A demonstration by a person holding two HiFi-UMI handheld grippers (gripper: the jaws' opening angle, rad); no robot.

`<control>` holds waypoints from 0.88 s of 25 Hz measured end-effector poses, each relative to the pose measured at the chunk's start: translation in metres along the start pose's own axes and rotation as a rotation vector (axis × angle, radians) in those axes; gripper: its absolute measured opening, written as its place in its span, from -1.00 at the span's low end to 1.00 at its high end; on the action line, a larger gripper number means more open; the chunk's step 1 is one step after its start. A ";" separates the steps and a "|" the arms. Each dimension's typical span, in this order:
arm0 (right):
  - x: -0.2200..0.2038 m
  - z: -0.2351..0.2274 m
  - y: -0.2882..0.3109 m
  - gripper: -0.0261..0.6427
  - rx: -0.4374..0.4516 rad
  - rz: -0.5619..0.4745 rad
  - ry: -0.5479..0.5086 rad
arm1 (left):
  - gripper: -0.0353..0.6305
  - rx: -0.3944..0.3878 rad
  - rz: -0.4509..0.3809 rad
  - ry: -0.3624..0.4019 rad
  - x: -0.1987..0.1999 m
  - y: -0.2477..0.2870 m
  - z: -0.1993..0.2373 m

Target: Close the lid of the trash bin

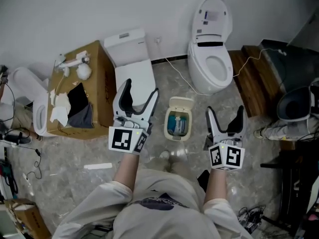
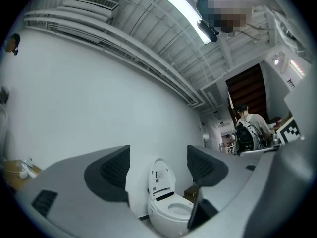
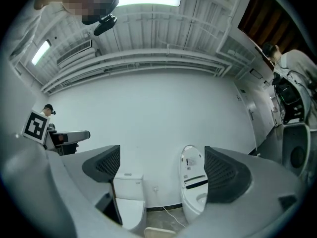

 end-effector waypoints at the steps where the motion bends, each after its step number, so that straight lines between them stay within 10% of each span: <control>1: -0.002 -0.002 0.003 0.62 -0.004 0.007 -0.002 | 0.12 -0.002 0.007 -0.003 -0.003 0.004 0.002; 13: -0.041 -0.026 0.067 0.59 0.154 0.125 -0.090 | 0.12 0.076 0.047 -0.002 -0.033 0.032 0.010; 22: -0.203 0.043 0.125 0.58 0.750 0.532 -0.369 | 0.12 0.108 0.079 0.027 -0.048 0.055 0.015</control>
Point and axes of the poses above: the fingertips, and each gripper's own axes: y forward along the fingers, z to its left, x out of its top, the point moved 1 cm from there along -y, backward along the fingers, and after that the axes turned 7 degrees about -y, right-handed, at the moved point
